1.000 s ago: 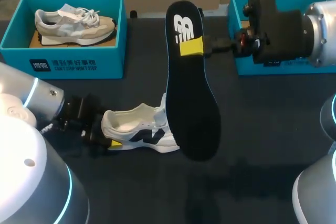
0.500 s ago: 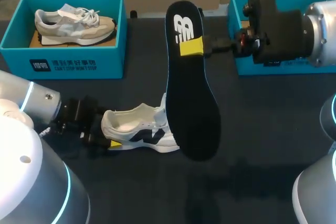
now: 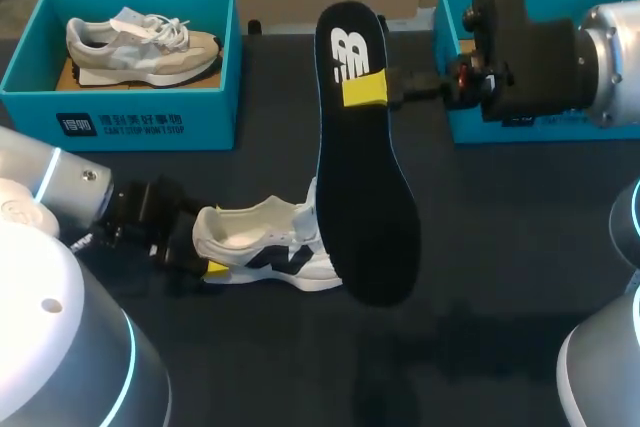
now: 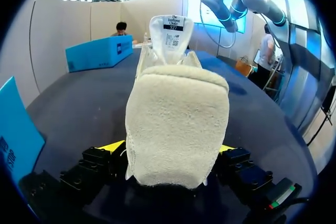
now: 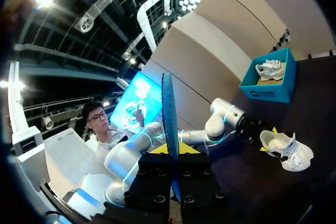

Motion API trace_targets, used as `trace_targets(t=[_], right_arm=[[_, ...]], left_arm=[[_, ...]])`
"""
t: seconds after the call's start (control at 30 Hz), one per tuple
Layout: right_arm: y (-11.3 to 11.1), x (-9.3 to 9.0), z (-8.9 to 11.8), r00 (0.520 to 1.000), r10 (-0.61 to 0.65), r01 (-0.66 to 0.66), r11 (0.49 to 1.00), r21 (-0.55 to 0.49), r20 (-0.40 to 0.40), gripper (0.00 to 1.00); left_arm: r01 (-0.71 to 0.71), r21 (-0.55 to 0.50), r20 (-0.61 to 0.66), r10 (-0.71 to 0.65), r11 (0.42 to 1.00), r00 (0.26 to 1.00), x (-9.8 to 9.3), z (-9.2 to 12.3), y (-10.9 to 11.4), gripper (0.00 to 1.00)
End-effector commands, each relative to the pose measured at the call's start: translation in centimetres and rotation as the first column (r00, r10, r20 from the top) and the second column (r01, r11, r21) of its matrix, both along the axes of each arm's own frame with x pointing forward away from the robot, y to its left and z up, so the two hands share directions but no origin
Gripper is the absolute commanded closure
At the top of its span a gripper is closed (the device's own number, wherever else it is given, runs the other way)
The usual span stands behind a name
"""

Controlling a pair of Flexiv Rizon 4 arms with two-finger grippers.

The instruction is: Take the shoe out of the shoebox, open the shoe tongue, remove and reinsert the insole, then place the shoe into the shoebox

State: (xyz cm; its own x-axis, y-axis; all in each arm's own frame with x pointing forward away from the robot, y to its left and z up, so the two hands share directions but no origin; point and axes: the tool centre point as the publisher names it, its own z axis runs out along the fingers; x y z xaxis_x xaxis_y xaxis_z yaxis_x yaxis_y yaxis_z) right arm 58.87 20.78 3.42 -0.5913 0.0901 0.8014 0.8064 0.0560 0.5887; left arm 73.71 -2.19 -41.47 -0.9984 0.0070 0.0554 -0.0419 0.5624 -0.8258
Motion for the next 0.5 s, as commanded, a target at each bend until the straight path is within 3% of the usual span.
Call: trace_targets(t=[0.03,0.5], right_arm=[[0.4,-0.4,0.0,1.000,-0.009,0.009,1.000,0.002,-0.001,1.00],[0.4,-0.4,0.0,1.000,-0.009,0.009,1.000,0.002,-0.001,1.00]], left_arm=[[0.002,0.018,0.002,-0.002,1.000,1.000,-0.2,0.6,0.0,0.00],[0.006,0.047,0.018,-0.006,0.999,1.000,-0.3,2.0,0.9,0.00]])
